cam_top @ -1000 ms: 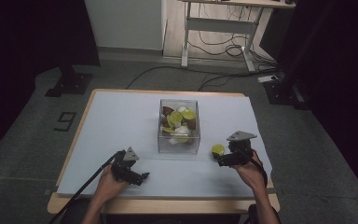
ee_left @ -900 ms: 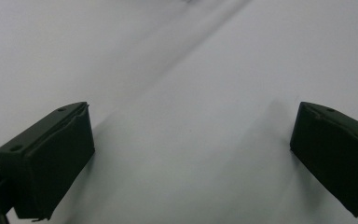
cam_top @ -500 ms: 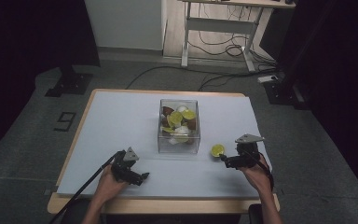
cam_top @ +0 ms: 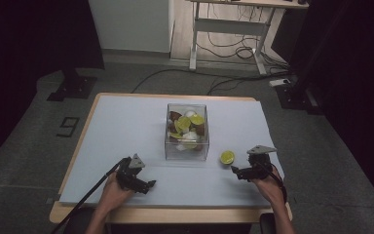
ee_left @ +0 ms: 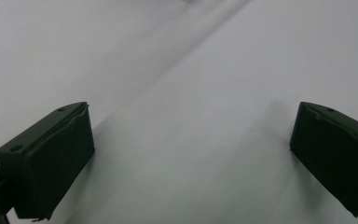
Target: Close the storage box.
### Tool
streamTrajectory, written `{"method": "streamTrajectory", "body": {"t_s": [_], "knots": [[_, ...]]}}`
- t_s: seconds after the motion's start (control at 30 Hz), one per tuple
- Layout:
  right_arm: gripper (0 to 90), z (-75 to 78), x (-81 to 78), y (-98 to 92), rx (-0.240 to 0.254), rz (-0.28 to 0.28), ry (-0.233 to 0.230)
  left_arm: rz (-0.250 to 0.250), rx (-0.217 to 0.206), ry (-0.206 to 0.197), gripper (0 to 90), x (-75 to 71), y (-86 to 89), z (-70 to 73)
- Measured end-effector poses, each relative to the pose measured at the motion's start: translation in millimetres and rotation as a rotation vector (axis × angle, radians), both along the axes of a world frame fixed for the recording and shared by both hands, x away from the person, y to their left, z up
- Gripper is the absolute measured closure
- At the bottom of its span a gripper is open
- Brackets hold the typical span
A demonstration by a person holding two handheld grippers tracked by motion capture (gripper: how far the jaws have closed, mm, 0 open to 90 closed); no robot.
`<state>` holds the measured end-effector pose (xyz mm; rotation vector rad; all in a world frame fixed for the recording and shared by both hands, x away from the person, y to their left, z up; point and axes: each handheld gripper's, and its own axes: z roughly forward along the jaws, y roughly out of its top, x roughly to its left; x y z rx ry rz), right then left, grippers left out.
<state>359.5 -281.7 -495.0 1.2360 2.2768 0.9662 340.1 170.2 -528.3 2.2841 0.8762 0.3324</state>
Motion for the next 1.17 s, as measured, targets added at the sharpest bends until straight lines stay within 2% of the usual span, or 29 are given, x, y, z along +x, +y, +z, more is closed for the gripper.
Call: {"method": "streamTrajectory", "body": {"t_s": [0.43,0.6,0.7,0.77,0.9,1.17], "knots": [[0.9,-19.1,-0.1,1.5,-0.008,0.032,0.054,0.001,-0.001,0.0,0.0,0.0,-0.1,-0.1],[0.0,-29.2,0.4,2.6,-0.031,0.041,0.07,0.001,-0.002,0.0,0.0,-0.1,-0.1,-0.1],[0.0,-33.6,0.0,3.0,-0.02,0.042,0.077,0.001,-0.002,0.0,0.0,0.0,-0.1,-0.1],[0.0,-36.4,-1.5,4.3,-0.027,0.041,0.055,0.001,-0.002,0.0,0.0,0.0,-0.1,-0.1],[0.0,-40.7,-5.8,2.4,-0.002,0.033,0.013,0.001,-0.001,0.0,0.0,-0.1,-0.1,-0.2],[0.0,-41.5,-6.9,2.4,0.002,0.03,0.01,0.002,-0.002,0.004,0.0,-0.2,0.0,-0.5]]}}
